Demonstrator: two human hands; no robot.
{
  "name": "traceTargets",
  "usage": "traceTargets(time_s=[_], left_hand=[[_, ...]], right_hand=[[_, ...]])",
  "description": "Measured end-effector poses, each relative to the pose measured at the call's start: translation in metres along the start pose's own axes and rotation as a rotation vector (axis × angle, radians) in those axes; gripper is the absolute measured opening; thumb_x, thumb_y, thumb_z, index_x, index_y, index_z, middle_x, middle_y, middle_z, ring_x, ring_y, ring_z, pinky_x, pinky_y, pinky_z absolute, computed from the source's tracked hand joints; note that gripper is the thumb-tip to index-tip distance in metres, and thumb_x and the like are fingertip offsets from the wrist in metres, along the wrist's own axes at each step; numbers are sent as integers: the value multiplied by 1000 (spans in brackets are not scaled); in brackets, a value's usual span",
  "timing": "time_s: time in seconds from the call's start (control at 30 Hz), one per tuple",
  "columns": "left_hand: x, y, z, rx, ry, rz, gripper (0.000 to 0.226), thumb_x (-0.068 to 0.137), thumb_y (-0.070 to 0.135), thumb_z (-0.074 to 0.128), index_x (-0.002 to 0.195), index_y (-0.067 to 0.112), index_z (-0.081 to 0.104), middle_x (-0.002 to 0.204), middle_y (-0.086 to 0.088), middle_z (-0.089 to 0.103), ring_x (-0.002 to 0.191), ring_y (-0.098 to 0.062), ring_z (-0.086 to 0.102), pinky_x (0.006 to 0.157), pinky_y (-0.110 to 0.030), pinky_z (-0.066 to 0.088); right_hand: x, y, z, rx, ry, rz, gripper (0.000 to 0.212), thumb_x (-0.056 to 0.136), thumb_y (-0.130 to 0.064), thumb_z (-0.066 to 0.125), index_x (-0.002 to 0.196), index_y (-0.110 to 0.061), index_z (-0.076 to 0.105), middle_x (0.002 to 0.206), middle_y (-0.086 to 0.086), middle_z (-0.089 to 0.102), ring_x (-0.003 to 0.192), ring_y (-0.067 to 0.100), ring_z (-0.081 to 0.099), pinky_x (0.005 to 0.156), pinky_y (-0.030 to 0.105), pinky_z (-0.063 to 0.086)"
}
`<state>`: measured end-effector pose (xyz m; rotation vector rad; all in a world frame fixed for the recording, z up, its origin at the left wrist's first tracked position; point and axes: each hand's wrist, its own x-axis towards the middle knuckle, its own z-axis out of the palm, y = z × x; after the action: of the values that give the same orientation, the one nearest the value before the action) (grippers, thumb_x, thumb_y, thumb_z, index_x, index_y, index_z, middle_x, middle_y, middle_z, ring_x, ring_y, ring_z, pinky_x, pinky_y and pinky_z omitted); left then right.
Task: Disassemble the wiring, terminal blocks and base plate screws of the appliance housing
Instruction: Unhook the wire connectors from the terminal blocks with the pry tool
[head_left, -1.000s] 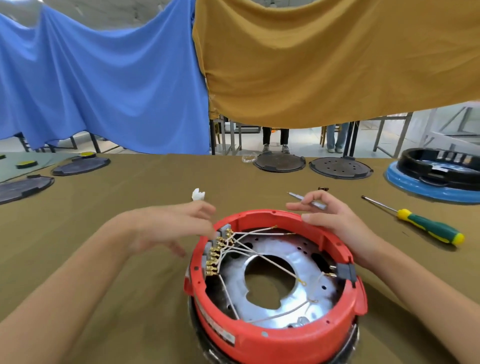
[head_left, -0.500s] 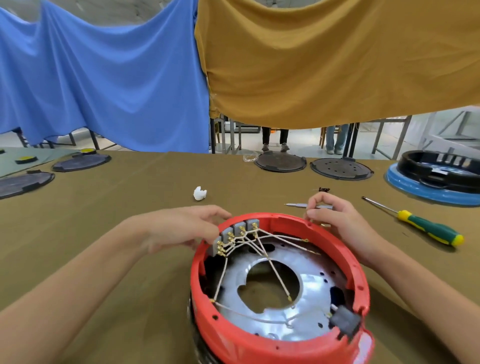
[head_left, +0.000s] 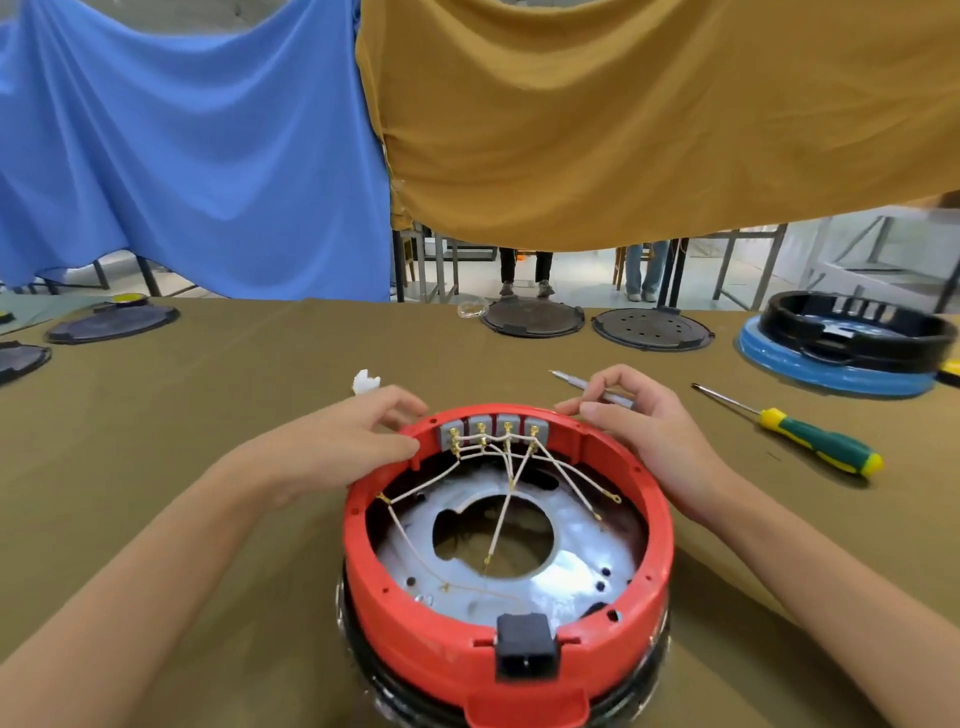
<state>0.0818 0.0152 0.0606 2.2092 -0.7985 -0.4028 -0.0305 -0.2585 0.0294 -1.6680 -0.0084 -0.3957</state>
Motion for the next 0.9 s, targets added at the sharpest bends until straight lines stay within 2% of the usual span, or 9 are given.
traceTargets(time_s=[0.1, 0.2, 0.3, 0.37, 0.5, 0.6, 0.67, 0.73, 0.9], left_hand=[[-4, 5, 0, 27, -24, 43, 32, 98, 8, 51, 113, 33, 65, 109, 9, 68, 100, -14, 67, 89, -38, 55], [3, 14, -5, 50, -74, 76, 34, 99, 6, 51, 114, 31, 66, 112, 9, 70, 103, -11, 67, 95, -39, 53], [12, 18, -7, 58, -132, 82, 32, 96, 9, 54, 114, 33, 65, 113, 13, 70, 103, -7, 67, 99, -40, 52], [18, 18, -4, 89, -141, 114, 27, 95, 16, 59, 115, 34, 63, 114, 12, 69, 104, -7, 67, 100, -41, 50], [28, 17, 0, 3, -113, 221, 28, 92, 17, 65, 113, 32, 56, 123, 11, 62, 113, -2, 62, 104, -38, 47], [34, 21, -5, -17, -141, 328, 27, 85, 14, 71, 101, 32, 58, 128, 15, 59, 117, 3, 58, 98, -30, 48], [37, 18, -1, 38, -126, 376, 24, 81, 16, 76, 90, 33, 62, 124, 18, 60, 116, 3, 57, 92, -25, 47], [38, 10, 6, 87, -37, 437, 21, 78, 21, 81, 83, 32, 63, 118, 22, 59, 114, 0, 58, 89, -25, 48], [35, 2, 9, 219, 159, 592, 21, 73, 29, 84, 77, 31, 64, 103, 18, 58, 101, -9, 61, 78, -27, 55]], right_hand=[[-1, -1, 0, -67, 11, -39, 8, 95, -3, 59, 98, 2, 53, 98, 15, 76, 80, 28, 71, 75, 31, 59], [-2, -3, 1, -49, 29, -68, 2, 96, -1, 58, 95, 1, 56, 84, 19, 72, 66, 24, 61, 64, 25, 55], [-2, -2, 5, -40, 76, -125, 12, 100, -4, 53, 99, 4, 62, 77, 15, 70, 68, 24, 59, 66, 27, 54], [-2, -3, 7, -32, 123, -176, 20, 102, -8, 50, 106, 1, 67, 76, 13, 70, 71, 25, 59, 68, 28, 55], [-2, -13, 12, 25, 165, -218, 31, 97, -28, 52, 109, -6, 71, 82, 10, 70, 73, 22, 60, 73, 32, 56], [8, -26, 20, 107, 170, -207, 35, 94, -35, 53, 103, -7, 72, 83, 8, 69, 76, 20, 63, 77, 34, 60], [19, -32, 30, 70, 129, -205, 28, 96, -29, 57, 99, -5, 71, 81, 7, 71, 76, 18, 66, 76, 31, 60], [28, -34, 43, 36, 93, -206, 22, 98, -22, 59, 96, -3, 69, 77, 6, 71, 71, 16, 67, 70, 28, 60], [35, -25, 54, -45, 42, -195, 20, 99, -21, 61, 87, -5, 65, 66, 4, 67, 58, 14, 63, 59, 26, 57]])
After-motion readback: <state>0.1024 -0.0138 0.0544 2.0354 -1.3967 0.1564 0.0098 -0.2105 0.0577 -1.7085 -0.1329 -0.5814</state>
